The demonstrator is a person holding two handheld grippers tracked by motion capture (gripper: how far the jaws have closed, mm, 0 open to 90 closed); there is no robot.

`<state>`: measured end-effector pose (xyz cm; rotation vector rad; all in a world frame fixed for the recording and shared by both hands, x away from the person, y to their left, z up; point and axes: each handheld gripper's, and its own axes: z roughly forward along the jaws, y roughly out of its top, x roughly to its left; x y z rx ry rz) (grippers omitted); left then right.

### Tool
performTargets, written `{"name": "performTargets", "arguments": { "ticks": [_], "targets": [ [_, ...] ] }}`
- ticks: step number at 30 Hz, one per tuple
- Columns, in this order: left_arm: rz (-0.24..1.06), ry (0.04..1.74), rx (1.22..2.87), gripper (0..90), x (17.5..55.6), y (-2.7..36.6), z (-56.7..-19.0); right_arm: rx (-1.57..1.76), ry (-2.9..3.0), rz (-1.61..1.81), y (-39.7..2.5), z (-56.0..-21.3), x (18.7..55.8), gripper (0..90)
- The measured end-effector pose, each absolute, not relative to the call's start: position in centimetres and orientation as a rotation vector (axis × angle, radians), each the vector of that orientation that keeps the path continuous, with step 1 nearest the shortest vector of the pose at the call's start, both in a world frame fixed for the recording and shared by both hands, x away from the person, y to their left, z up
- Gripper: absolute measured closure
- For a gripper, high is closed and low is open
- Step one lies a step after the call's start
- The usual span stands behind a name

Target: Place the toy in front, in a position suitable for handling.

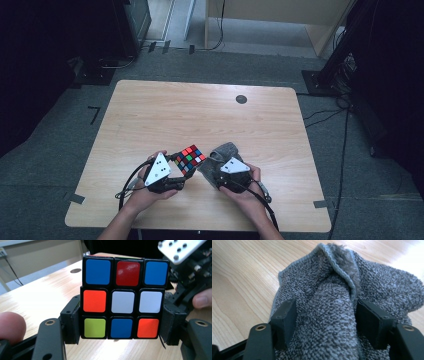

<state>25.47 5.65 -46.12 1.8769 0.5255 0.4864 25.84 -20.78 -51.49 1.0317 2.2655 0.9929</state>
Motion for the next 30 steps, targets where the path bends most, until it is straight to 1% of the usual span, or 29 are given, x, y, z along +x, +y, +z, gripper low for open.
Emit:
{"name": "performTargets", "arguments": {
  "ticks": [3,5,8,10,11,13,18,23,26,30],
  "targets": [
    [0.478,0.546,1.861,33.4,25.6,5.8,-46.0,1.08,2.277,1.006,-20.9,-51.7,26.0,38.9],
    [0.476,0.553,1.859,33.4,25.7,5.8,-46.0,1.098,2.289,1.024,-21.1,-51.8,26.0,46.4],
    [0.474,0.562,1.862,33.5,25.7,5.8,-46.0,1.101,2.295,1.025,-21.4,-51.6,26.1,61.2],
    [0.469,0.565,1.862,33.5,25.7,5.8,-46.0,1.113,2.285,1.021,-21.6,-51.3,26.0,67.6],
    [0.468,0.564,1.864,33.5,25.8,5.8,-46.0,1.122,2.279,1.028,-21.7,-51.1,26.0,69.2],
    [0.467,0.558,1.871,33.5,25.8,5.8,-46.0,1.139,2.243,1.075,-22.1,-50.6,25.9,70.5],
    [0.506,0.531,1.925,33.5,25.6,5.2,-46.4,1.15,2.078,1.381,-23.4,-47.8,24.9,71.3],
    [0.509,0.481,1.974,33.6,25.1,4.1,-46.8,1.002,1.93,1.688,-23.3,-44.2,22.5,70.9],
    [0.503,0.457,1.983,33.6,24.7,3.6,-46.9,0.886,1.95,1.75,-22.1,-43.2,21.4,70.5],
    [0.493,0.408,1.985,33.6,24.1,3.2,-46.5,0.858,2.034,1.714,-20.7,-43.6,21.2,70.2]
  ]
}}
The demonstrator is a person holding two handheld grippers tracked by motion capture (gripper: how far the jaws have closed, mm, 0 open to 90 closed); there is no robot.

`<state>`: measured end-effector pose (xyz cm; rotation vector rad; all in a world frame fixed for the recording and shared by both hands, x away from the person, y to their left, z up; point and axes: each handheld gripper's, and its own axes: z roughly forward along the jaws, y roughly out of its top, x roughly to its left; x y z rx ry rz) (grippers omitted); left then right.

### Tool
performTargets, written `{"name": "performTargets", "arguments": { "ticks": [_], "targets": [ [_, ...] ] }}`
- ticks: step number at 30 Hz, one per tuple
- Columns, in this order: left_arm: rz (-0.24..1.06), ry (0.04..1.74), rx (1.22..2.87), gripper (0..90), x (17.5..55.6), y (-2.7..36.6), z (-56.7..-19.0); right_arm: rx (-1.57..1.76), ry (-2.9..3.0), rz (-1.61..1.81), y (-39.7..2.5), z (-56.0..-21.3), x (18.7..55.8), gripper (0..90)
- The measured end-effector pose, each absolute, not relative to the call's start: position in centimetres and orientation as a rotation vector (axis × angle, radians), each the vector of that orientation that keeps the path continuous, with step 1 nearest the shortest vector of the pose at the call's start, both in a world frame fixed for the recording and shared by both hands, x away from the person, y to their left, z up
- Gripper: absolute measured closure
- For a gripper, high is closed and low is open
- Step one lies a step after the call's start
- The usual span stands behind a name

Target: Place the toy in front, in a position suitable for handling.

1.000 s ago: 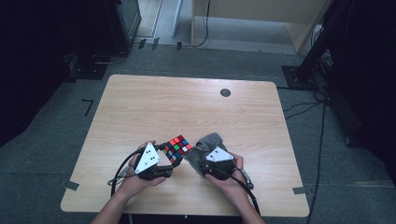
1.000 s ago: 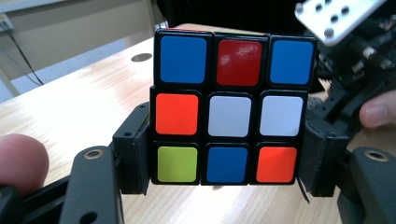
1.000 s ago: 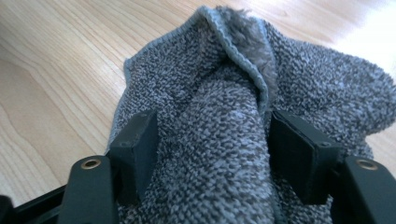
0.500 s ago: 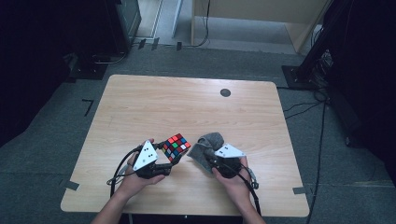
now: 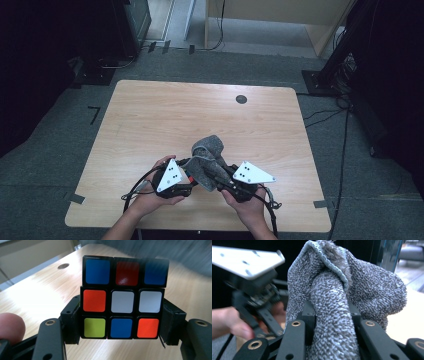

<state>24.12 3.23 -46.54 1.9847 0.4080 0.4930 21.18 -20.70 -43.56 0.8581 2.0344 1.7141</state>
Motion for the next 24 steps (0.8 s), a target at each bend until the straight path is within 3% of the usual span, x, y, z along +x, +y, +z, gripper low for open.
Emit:
{"name": "performTargets", "arguments": {
  "ticks": [12,19,24],
  "targets": [
    [0.447,0.359,1.886,34.0,23.9,4.4,-45.2,1.113,2.016,1.593,-23.3,-45.5,23.5,69.9],
    [0.476,0.345,1.966,34.0,23.9,3.7,-46.0,0.895,1.924,1.765,-22.3,-42.7,21.1,69.3],
    [0.486,0.322,1.956,34.0,23.4,3.6,-45.7,0.866,1.988,1.736,-20.8,-43.6,21.1,68.6]
  ]
}}
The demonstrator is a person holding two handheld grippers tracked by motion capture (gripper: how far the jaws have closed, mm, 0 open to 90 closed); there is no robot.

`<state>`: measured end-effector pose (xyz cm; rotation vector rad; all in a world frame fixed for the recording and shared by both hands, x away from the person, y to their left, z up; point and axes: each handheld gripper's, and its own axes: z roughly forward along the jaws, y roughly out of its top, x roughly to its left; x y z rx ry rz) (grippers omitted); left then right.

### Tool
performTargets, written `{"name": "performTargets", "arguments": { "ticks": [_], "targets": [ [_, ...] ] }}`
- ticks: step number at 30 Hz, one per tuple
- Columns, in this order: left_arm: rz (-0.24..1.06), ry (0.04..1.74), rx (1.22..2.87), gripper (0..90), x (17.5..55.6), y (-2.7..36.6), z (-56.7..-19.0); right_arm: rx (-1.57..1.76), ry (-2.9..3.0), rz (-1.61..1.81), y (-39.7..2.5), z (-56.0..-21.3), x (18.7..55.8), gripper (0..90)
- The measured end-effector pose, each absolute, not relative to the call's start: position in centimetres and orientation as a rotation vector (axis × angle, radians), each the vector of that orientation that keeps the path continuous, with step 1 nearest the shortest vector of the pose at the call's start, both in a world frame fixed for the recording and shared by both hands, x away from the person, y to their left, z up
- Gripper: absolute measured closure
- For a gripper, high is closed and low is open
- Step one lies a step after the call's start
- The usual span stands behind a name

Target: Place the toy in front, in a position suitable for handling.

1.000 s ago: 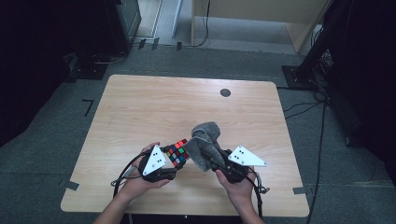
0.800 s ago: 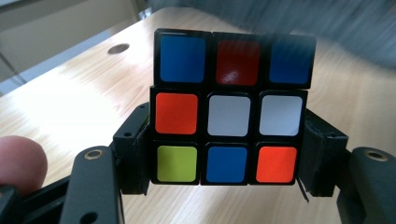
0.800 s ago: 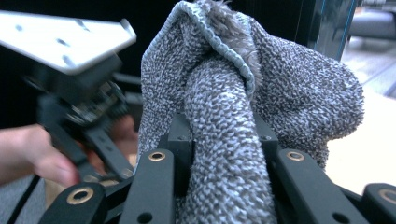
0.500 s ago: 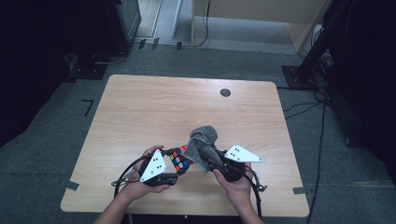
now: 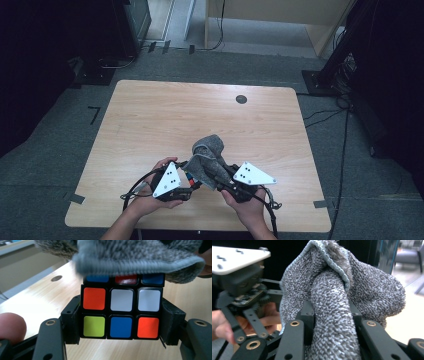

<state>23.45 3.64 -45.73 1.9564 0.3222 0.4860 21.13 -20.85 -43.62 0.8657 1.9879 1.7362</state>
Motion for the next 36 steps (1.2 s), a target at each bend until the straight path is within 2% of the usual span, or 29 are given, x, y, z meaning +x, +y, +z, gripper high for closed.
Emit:
{"name": "performTargets", "arguments": {
  "ticks": [8,16,22,28,36],
  "targets": [
    [0.414,0.353,1.839,34.0,23.8,4.7,-44.8,1.072,2.014,1.612,-22.8,-45.5,23.2,68.8],
    [0.37,0.378,1.79,34.0,24.0,5.4,-44.2,1.088,2.113,1.841,-21.7,-46.7,23.5,69.3],
    [0.375,0.4,1.782,34.0,24.3,6.0,-44.1,1.071,2.208,1.807,-20.8,-47.4,23.7,69.1],
    [0.363,0.39,1.805,34.0,24.3,5.6,-44.5,1.087,2.04,1.899,-22.7,-45.8,23.4,69.2],
    [0.346,0.398,1.792,34.0,24.3,5.5,-44.4,1.108,2.193,1.841,-21.4,-47.5,23.9,68.7]
  ]
}}
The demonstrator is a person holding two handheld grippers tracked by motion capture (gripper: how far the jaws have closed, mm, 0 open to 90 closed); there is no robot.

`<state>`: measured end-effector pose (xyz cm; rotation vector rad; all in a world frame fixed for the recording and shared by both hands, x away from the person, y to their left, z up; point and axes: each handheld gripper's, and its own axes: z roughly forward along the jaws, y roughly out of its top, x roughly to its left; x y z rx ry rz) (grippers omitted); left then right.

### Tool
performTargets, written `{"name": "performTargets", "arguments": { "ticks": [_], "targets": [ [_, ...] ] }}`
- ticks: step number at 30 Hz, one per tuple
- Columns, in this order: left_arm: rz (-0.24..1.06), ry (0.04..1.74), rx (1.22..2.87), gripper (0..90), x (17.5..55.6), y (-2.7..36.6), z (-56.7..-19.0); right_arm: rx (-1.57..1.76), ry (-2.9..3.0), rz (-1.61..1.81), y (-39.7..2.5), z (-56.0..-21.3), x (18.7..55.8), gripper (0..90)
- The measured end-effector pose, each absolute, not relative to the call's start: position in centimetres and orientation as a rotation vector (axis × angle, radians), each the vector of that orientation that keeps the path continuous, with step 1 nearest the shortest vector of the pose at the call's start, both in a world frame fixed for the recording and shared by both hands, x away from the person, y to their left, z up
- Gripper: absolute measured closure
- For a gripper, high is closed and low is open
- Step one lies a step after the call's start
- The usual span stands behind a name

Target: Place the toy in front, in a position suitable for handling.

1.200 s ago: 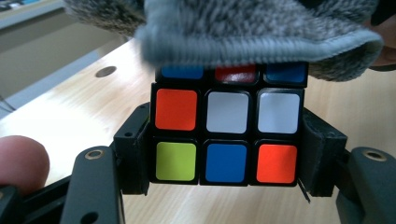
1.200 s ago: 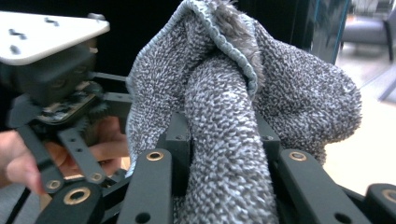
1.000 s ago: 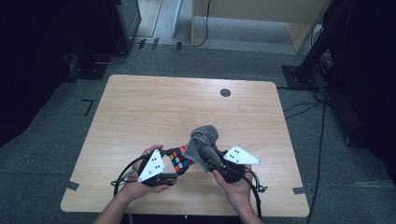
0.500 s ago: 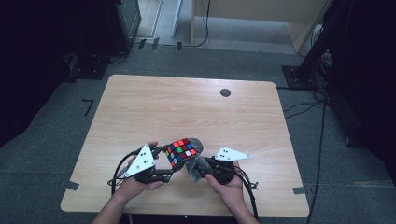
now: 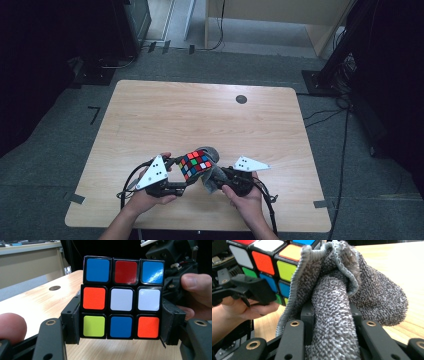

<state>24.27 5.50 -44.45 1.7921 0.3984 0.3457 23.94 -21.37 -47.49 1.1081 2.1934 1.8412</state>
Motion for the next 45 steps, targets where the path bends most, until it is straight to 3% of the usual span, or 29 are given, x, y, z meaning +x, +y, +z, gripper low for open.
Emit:
{"name": "performTargets", "arguments": {
  "ticks": [8,18,28,35,39,45],
  "targets": [
    [0.33,0.413,1.777,34.0,24.4,5.7,-44.4,1.103,2.072,1.929,-22.6,-46.1,23.6,68.7],
    [0.285,0.519,1.688,33.9,25.3,6.9,-44.3,1.059,2.268,1.873,-20.2,-47.8,23.5,66.7],
    [0.314,0.591,1.654,34.0,25.9,7.7,-44.2,1.007,2.15,1.896,-21.4,-46.5,23.4,66.8],
    [0.436,0.478,1.824,34.0,25.1,6.2,-44.8,0.947,1.913,1.945,-23.3,-43.5,22.2,66.8],
    [0.427,0.387,1.879,34.0,24.1,4.5,-45.0,0.87,1.888,1.955,-22.9,-41.9,21.1,66.0],
    [0.467,0.348,1.903,34.0,23.4,3.9,-44.9,0.952,1.98,1.919,-22.2,-43.4,21.9,65.2]
  ]
}}
